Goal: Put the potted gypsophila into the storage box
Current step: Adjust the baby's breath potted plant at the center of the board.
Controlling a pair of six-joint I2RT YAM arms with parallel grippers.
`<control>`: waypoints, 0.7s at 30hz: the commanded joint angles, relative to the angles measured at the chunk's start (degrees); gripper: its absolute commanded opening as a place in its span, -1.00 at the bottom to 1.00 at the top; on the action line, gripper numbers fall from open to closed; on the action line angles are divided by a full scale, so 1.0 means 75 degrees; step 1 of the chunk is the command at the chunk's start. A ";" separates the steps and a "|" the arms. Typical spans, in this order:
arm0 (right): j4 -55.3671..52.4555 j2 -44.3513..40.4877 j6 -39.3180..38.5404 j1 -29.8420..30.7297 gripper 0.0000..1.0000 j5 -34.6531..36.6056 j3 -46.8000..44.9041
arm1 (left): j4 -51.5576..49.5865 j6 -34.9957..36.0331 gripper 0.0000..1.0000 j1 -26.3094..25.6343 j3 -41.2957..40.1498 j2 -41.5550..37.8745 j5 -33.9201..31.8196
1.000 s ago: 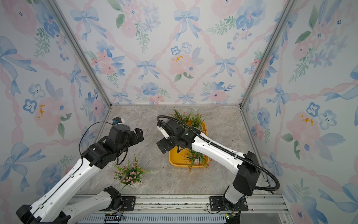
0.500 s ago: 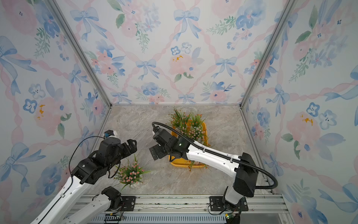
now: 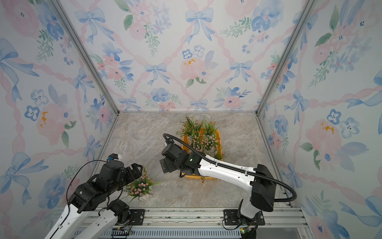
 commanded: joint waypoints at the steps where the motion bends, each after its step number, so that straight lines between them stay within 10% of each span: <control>1: 0.0194 -0.0019 0.0279 0.0131 0.94 0.0249 -0.0164 | -0.0750 0.0081 0.92 0.0053 -0.0055 -0.0032 0.0035; 9: -0.0051 0.0269 -0.0119 0.0133 0.94 0.0282 0.0268 | -0.0832 0.0472 0.93 0.0054 -0.0228 0.0246 0.0304; 21: -0.0207 0.0299 -0.0566 -0.0317 0.94 -0.0174 0.0429 | -0.2308 -0.0198 0.96 0.0049 0.1105 0.0373 -0.1673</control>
